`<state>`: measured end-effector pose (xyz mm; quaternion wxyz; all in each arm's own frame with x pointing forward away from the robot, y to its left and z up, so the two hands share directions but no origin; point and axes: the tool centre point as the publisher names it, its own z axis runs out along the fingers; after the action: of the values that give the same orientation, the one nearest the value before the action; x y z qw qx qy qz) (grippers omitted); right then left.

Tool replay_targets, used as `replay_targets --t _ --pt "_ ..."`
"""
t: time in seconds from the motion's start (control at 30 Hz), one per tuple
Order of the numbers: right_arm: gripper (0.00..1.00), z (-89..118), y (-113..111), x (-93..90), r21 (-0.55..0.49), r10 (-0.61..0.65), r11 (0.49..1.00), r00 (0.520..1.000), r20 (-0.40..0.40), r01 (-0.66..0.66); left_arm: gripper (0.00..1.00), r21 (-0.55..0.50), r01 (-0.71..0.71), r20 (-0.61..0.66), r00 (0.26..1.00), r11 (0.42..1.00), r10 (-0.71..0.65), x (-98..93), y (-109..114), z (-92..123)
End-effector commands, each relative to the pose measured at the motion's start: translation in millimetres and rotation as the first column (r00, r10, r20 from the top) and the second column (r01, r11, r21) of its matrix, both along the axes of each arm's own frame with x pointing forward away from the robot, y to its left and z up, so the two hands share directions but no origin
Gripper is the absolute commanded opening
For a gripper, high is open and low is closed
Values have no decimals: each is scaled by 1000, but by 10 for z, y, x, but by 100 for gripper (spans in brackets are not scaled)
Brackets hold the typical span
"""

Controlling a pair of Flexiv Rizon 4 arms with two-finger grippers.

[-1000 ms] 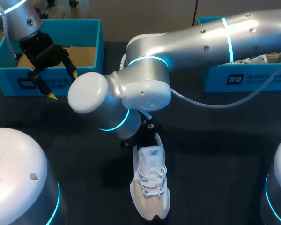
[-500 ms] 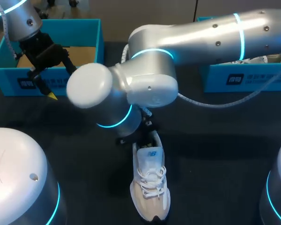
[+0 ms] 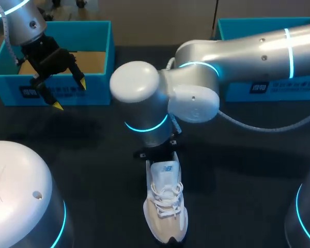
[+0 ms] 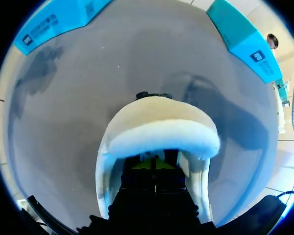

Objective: Take the shoe out of the shoebox, open the shoe tongue, remove and reinsert the insole, then place the shoe into the shoebox

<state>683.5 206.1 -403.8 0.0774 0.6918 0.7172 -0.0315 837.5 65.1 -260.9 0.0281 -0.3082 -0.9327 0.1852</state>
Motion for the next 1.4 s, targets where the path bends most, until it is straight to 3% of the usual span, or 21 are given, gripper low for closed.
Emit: replay_targets --t 0.03,0.13,0.3,0.53,0.7,0.87,1.13,1.27,1.4 --pt "0 -116 8 -30 15 -29 999 1000 -5 29 100 4 0 1 1000 1000 0 -3 1 6" --pt "0 -55 6 -54 18 -36 999 999 0 36 100 4 0 1 1000 1000 0 -3 1 6" --pt "0 242 19 -52 5 -31 999 999 30 31 100 4 0 1 1000 1000 0 -3 1 6" --pt "0 508 3 37 -4 17 1000 999 -31 -17 100 4 0 1 1000 1000 0 -3 1 6" --pt "0 532 -56 68 24 71 997 993 -90 -69 100 4 0 1 1000 1000 0 -3 1 6" --pt "0 496 -110 18 61 92 995 981 -168 -83 100 4 0 1 1000 1000 0 -3 1 6" --pt "0 467 -125 -106 85 98 993 969 -225 -81 100 4 0 1 1000 1000 0 -3 1 6" --pt "14 437 -82 -153 102 88 993 968 -234 -66 100 4 0 1 1000 1000 0 -3 1 6" --pt "16 439 -30 -213 108 78 993 966 -248 -52 100 4 0 1 1000 1000 0 -3 1 6"
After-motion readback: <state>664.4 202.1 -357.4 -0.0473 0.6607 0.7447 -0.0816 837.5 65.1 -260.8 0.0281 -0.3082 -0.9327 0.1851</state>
